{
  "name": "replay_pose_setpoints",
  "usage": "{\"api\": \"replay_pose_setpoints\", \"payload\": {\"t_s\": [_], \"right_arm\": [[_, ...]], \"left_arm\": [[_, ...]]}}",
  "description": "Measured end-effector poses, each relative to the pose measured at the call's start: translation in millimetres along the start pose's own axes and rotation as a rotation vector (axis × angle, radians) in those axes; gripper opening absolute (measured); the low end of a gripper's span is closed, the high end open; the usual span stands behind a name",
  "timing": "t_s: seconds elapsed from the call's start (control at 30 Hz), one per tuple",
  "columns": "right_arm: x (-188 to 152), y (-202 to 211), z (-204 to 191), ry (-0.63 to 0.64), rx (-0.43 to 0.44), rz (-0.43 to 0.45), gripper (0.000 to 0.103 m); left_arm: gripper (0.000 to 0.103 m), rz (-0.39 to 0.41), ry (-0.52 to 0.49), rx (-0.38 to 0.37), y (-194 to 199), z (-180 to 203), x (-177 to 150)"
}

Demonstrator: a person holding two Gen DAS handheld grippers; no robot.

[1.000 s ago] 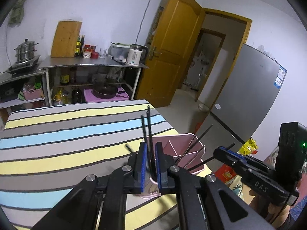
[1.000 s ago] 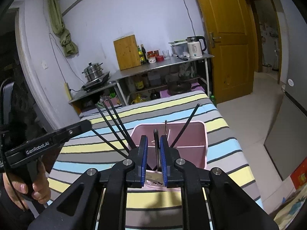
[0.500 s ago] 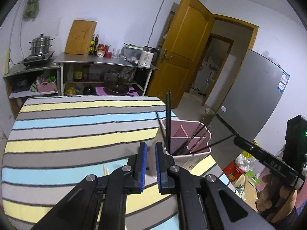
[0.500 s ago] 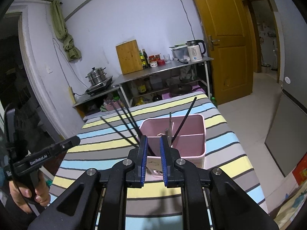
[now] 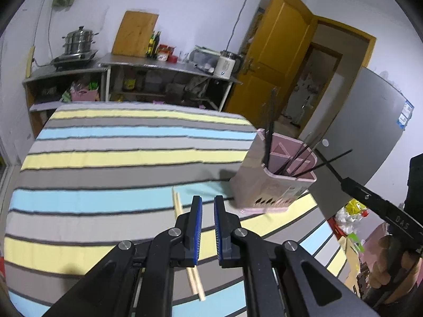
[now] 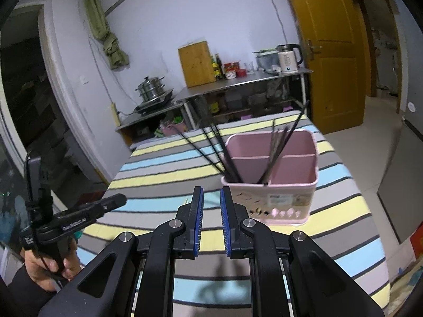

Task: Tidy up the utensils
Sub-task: 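Open both tools to release the chopsticks and lift away from the holder, then move both tools toward the wooden chopsticks on the bedspread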

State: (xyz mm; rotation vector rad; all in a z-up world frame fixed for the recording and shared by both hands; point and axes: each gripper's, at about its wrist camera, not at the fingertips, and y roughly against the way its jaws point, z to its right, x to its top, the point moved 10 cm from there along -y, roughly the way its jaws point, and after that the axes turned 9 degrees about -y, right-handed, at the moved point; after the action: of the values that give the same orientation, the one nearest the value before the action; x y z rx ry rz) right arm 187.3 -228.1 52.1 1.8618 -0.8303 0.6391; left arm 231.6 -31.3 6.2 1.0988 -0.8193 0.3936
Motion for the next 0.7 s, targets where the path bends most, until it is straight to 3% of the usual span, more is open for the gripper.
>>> {"api": "replay_pose_setpoints", "payload": {"t_s": [0.37,0.57,0.7], "right_arm": [[-33.8,-30.6,-8.1,0.012,0.024,-0.088,0.013],[-47.7,-46.2,-4.3,0.008,0.025,-0.133,0.013],[-53.7,-55.5,-0.4,0.004,0.023,-0.156,0.013]], "left_arm": [[0.008,-0.086,0.031,0.029,-32.2,-20.6,-36.9],[0.019,-0.151,0.037,0.042,-64.6,-27.5,-59.5],[0.019,-0.187,0.042,0.052,-86.7,-31.5,-70.8]]}}
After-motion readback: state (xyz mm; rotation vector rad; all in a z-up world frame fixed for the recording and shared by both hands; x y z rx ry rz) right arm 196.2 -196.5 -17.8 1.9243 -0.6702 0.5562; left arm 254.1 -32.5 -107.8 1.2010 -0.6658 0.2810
